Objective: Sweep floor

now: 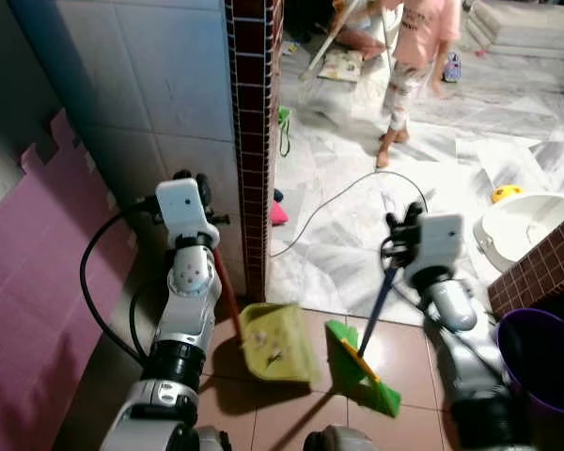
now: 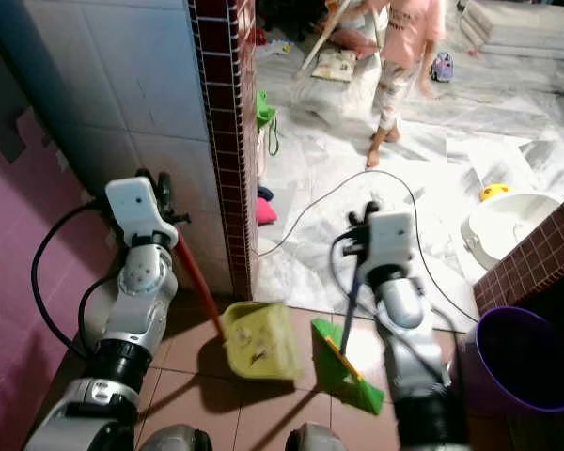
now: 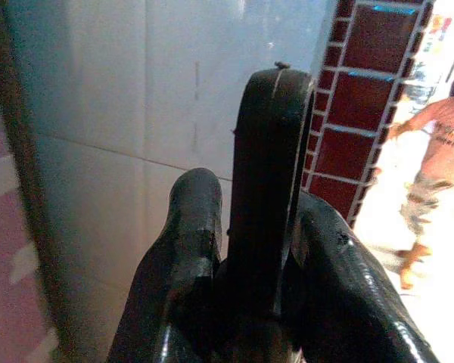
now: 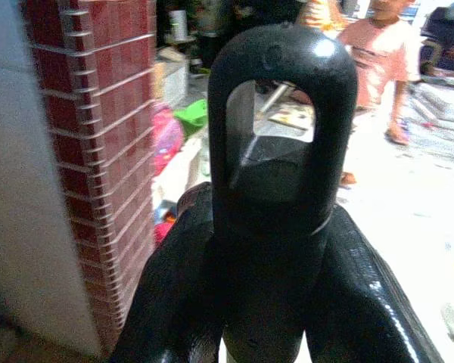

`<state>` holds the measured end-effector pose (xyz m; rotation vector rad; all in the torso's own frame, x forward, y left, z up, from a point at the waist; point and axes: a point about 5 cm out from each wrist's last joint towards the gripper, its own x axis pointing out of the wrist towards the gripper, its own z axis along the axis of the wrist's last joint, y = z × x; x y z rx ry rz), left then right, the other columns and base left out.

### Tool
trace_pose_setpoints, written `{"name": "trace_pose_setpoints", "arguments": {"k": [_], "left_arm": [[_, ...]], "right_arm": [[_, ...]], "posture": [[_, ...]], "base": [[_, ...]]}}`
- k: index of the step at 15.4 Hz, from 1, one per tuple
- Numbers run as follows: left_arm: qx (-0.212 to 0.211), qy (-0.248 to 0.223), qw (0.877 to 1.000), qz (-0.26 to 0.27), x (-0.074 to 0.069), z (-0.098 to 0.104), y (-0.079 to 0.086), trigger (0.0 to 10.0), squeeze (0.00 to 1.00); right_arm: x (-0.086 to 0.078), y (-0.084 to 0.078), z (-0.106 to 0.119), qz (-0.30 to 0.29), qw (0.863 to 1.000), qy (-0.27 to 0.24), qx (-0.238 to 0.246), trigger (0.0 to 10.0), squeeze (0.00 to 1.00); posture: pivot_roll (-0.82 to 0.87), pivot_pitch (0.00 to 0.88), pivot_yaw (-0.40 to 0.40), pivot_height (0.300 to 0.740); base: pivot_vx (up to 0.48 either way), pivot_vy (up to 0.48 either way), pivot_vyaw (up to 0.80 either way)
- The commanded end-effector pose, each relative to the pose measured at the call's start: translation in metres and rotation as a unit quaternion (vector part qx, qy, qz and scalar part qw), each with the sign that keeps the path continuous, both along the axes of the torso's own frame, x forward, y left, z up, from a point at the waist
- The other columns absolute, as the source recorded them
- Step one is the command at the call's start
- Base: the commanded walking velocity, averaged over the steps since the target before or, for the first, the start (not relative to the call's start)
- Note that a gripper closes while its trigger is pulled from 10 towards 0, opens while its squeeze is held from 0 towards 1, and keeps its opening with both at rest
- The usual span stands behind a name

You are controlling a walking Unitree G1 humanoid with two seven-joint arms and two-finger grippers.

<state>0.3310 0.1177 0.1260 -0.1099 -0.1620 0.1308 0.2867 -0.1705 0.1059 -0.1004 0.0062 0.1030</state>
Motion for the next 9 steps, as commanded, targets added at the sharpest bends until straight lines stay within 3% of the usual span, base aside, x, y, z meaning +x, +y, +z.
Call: {"name": "trace_pose_setpoints", "arguments": {"k": [1, 3, 9], "left_arm": [[-0.021, -0.031, 0.999, -0.009, 0.000, 0.021, -0.002, 10.0, 0.00], [-0.027, -0.039, 0.999, -0.012, -0.001, 0.030, -0.002, 10.0, 0.00], [-0.035, -0.029, 0.999, -0.019, -0.005, 0.038, 0.000, 10.0, 0.00]], "right_arm": [[-0.003, 0.008, -0.003, 0.007, 1.000, 0.006, 0.016, 10.0, 0.00], [0.000, 0.010, -0.003, 0.002, 1.000, 0.012, 0.024, 10.0, 0.00], [0.000, 0.015, -0.004, 0.004, 0.999, 0.019, 0.038, 10.0, 0.00]], "posture": [[-0.12, 0.000, 0.016, 0.740], [-0.12, 0.000, 0.019, 0.740], [-0.11, 0.000, 0.017, 0.740]], "base": [[0.000, 0.000, 0.00], [0.000, 0.000, 0.00], [0.000, 0.000, -0.70]]}}
